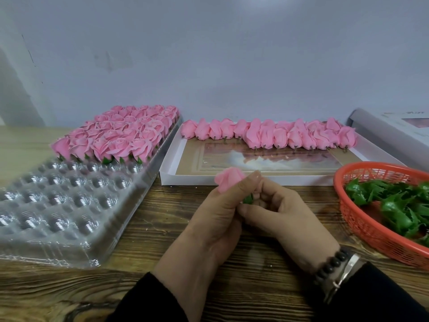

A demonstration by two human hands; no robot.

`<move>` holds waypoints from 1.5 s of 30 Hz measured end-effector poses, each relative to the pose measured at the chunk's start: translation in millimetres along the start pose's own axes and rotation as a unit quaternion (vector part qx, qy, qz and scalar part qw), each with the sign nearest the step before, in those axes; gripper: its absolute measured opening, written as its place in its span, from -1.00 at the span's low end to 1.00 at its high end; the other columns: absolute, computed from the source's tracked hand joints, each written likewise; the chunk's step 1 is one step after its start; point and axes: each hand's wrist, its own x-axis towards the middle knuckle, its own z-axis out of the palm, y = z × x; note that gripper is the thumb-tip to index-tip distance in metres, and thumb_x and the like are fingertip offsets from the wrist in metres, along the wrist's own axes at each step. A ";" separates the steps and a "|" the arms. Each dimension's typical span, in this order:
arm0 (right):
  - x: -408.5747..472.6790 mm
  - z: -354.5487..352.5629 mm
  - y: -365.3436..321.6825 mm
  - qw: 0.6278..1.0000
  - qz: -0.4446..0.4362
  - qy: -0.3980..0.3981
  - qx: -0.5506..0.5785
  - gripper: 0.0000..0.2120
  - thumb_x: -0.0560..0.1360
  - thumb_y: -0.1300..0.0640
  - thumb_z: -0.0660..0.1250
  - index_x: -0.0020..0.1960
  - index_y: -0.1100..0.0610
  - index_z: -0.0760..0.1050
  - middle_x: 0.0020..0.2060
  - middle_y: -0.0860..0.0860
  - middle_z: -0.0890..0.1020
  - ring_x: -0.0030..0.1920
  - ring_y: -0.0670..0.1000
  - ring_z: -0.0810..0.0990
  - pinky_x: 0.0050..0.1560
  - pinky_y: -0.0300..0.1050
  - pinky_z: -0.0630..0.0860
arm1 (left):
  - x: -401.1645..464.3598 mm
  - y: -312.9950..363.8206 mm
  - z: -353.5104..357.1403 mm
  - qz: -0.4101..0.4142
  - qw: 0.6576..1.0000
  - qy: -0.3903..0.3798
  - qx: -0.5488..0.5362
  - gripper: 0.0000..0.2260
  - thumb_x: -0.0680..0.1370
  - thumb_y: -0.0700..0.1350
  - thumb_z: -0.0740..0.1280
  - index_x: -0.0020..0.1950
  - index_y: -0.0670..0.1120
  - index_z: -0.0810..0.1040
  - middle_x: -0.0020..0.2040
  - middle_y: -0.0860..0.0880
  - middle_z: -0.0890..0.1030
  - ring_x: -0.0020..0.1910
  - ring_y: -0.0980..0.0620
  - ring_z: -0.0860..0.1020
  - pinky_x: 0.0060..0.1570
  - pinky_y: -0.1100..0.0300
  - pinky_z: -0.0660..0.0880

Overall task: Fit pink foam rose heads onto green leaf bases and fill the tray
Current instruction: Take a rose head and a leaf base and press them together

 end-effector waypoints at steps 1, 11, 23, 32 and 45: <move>-0.2 -2.8 0.4 1.000 0.008 -0.009 0.009 -0.84 0.39 0.33 0.43 -0.06 0.32 0.53 -0.50 -0.11 0.51 -0.42 -0.19 0.46 -0.36 -0.39 0.40 | -0.3 0.5 -0.7 -0.011 1.000 -0.006 0.007 -0.68 0.31 -0.04 0.44 -0.08 -0.24 0.58 -0.08 -0.24 0.48 -0.13 -0.11 0.49 -0.16 0.14 0.42; -3.0 -9.1 -6.8 0.986 -0.089 0.081 -0.119 -0.59 0.41 0.38 0.34 0.15 0.01 0.50 -0.07 0.04 0.55 -0.18 -0.19 0.50 -0.14 -0.41 0.45 | -2.0 5.1 -4.6 0.170 0.904 0.110 0.377 -0.94 0.42 -0.19 0.43 -0.25 -0.09 0.59 -0.36 -0.04 0.57 -0.37 0.11 0.51 -0.42 0.25 0.50; -1.5 -9.5 -4.3 0.944 -0.156 0.075 -0.280 -0.84 0.36 0.27 0.46 -0.18 0.03 0.59 -0.22 -0.11 0.50 -0.18 -0.15 0.49 -0.18 -0.41 0.37 | -3.1 2.6 -1.3 0.180 0.819 0.046 0.543 -0.88 0.38 -0.11 0.40 -0.14 0.06 0.53 -0.24 0.09 0.56 -0.21 0.14 0.52 -0.25 0.31 0.40; -3.0 -6.9 -5.5 0.924 -0.179 0.080 -0.328 -0.87 0.37 0.14 0.42 -0.20 -0.07 0.53 -0.19 -0.14 0.49 -0.13 -0.14 0.51 -0.16 -0.45 0.38 | -0.1 3.8 -7.2 0.075 0.876 0.041 0.474 -0.51 0.27 -0.09 0.53 0.11 0.04 0.40 -0.02 0.02 0.57 -0.12 0.17 0.54 -0.29 0.47 0.44; -3.3 -7.1 -12.2 0.933 -0.157 0.038 -0.321 -0.86 0.39 0.24 0.43 -0.27 0.04 0.57 -0.25 -0.11 0.51 -0.18 -0.08 0.50 -0.19 -0.34 0.42 | -3.7 1.3 -5.2 0.119 0.844 0.006 0.523 -0.83 0.39 -0.21 0.44 -0.12 0.00 0.53 -0.17 0.06 0.60 -0.13 0.12 0.56 -0.15 0.33 0.47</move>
